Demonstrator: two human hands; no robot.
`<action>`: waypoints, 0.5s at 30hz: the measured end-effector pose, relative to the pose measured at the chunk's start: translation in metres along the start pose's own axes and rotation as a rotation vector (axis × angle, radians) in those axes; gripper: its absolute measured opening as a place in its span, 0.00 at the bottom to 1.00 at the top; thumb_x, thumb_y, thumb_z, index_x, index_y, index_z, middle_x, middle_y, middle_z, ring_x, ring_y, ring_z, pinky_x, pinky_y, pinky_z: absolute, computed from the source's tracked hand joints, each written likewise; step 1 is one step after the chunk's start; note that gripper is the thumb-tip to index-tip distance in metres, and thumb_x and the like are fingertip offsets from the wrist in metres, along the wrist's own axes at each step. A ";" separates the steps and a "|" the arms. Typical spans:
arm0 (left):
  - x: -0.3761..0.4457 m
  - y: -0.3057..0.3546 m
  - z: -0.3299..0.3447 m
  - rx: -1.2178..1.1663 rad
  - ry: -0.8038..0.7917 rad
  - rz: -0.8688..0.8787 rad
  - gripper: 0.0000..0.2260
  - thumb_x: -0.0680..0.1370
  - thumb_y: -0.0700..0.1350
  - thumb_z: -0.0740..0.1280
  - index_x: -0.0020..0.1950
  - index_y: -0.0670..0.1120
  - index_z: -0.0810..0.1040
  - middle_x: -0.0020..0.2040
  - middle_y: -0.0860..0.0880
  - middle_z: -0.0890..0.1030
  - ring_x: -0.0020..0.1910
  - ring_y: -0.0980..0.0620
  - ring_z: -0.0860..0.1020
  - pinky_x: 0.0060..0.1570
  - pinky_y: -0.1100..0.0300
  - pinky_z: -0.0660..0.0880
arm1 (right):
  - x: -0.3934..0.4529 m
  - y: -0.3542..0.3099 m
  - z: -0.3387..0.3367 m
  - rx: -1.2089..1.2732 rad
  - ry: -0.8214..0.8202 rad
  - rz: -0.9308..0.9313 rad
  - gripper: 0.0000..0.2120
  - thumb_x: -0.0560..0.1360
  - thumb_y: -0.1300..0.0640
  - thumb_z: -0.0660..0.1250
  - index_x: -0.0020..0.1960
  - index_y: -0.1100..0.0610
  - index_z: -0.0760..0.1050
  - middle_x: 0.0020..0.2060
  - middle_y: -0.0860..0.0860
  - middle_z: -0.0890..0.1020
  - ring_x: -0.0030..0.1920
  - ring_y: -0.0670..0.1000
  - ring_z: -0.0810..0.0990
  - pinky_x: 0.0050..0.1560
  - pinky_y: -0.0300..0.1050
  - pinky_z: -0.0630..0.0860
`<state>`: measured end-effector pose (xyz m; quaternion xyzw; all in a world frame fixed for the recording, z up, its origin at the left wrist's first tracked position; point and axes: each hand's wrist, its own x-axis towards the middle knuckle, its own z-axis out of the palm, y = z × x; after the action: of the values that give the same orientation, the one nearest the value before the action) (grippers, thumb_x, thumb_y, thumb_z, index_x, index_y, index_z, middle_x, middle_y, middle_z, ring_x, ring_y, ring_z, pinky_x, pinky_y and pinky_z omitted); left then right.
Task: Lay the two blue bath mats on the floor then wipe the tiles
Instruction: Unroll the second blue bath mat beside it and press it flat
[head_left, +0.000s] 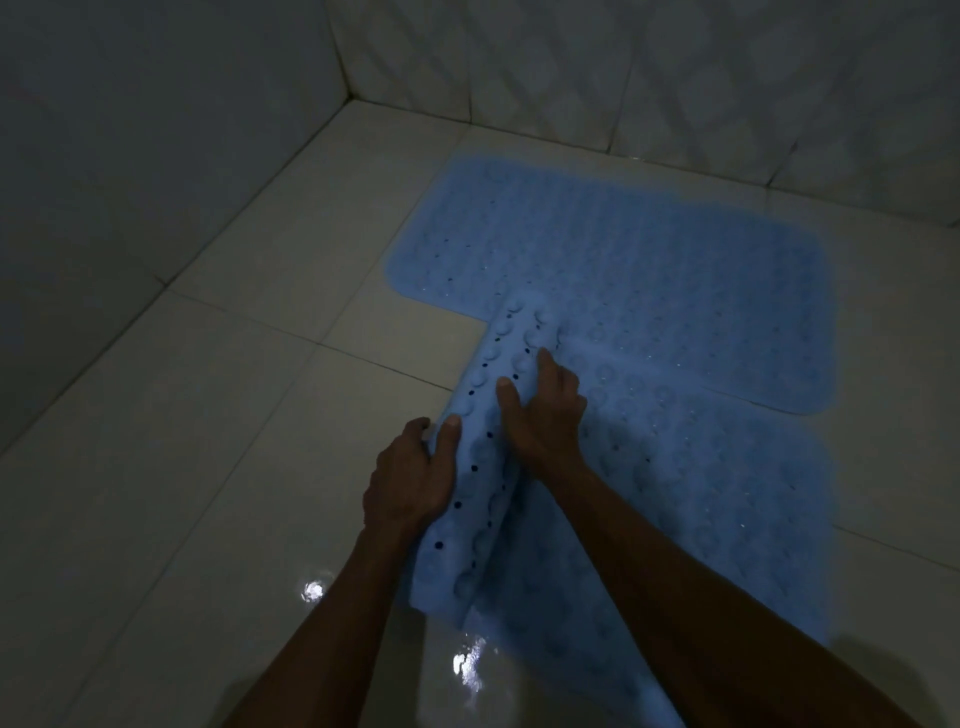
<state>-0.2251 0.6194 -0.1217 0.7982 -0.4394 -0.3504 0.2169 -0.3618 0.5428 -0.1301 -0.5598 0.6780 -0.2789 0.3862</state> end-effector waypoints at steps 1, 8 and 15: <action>0.003 -0.001 -0.003 0.013 0.001 0.007 0.36 0.77 0.73 0.52 0.75 0.50 0.68 0.68 0.45 0.77 0.64 0.44 0.77 0.63 0.48 0.73 | 0.003 0.000 0.003 -0.021 -0.023 0.035 0.35 0.80 0.45 0.65 0.81 0.52 0.54 0.78 0.60 0.56 0.76 0.62 0.57 0.74 0.53 0.55; 0.026 -0.015 -0.024 0.049 0.133 0.004 0.25 0.81 0.64 0.50 0.61 0.50 0.78 0.56 0.44 0.83 0.57 0.41 0.79 0.54 0.49 0.76 | 0.007 -0.029 0.039 0.055 -0.108 -0.164 0.31 0.82 0.50 0.63 0.81 0.53 0.56 0.78 0.59 0.60 0.78 0.58 0.59 0.77 0.60 0.59; 0.033 -0.026 -0.035 0.222 0.124 0.071 0.26 0.80 0.67 0.55 0.72 0.52 0.68 0.64 0.46 0.78 0.60 0.43 0.77 0.55 0.51 0.75 | 0.021 -0.030 0.066 -0.203 -0.273 -0.258 0.26 0.84 0.54 0.58 0.79 0.60 0.58 0.79 0.60 0.59 0.79 0.56 0.57 0.78 0.51 0.51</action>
<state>-0.1721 0.6055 -0.1275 0.8214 -0.4892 -0.2415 0.1662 -0.2922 0.5194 -0.1460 -0.7107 0.5666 -0.1778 0.3772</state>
